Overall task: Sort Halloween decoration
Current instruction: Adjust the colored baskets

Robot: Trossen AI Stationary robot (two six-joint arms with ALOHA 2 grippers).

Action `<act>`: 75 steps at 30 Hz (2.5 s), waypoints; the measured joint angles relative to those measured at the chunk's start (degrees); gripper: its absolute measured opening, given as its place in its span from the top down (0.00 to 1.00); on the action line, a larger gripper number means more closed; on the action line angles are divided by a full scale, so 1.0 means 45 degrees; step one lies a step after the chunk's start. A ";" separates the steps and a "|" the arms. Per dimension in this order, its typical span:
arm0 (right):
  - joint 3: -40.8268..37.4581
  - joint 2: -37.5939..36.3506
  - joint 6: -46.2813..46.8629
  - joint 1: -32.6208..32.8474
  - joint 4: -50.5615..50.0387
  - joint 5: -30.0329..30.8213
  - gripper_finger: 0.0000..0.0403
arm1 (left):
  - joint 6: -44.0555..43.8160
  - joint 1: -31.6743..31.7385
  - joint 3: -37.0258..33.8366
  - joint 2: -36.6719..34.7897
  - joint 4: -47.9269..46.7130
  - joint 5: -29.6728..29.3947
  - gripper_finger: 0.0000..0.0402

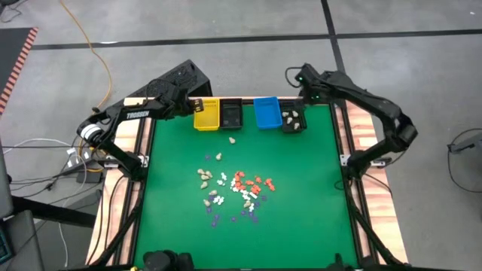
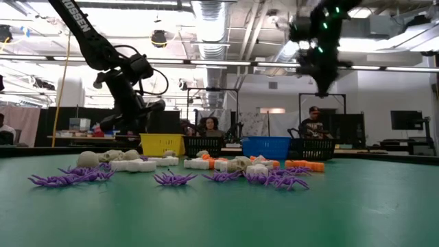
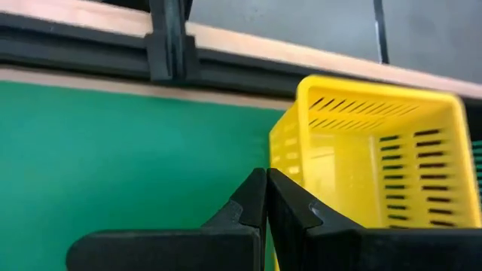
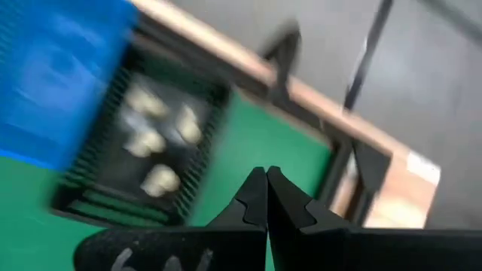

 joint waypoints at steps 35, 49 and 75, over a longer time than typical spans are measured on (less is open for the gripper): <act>-0.4145 -0.0024 0.1719 0.2704 0.2578 -0.1376 0.95 | -0.0050 0.0000 0.0000 -0.0159 -0.0014 0.1069 1.00; -0.4145 -0.0029 -0.0005 0.4611 0.3991 -0.2987 0.95 | 0.0248 0.0092 0.0010 -0.2581 -0.1112 0.0277 1.00; -0.4305 0.0000 -0.1078 0.3868 0.4064 -0.1278 0.95 | -0.0691 -0.2333 0.0009 -0.6840 -0.1185 0.0491 1.00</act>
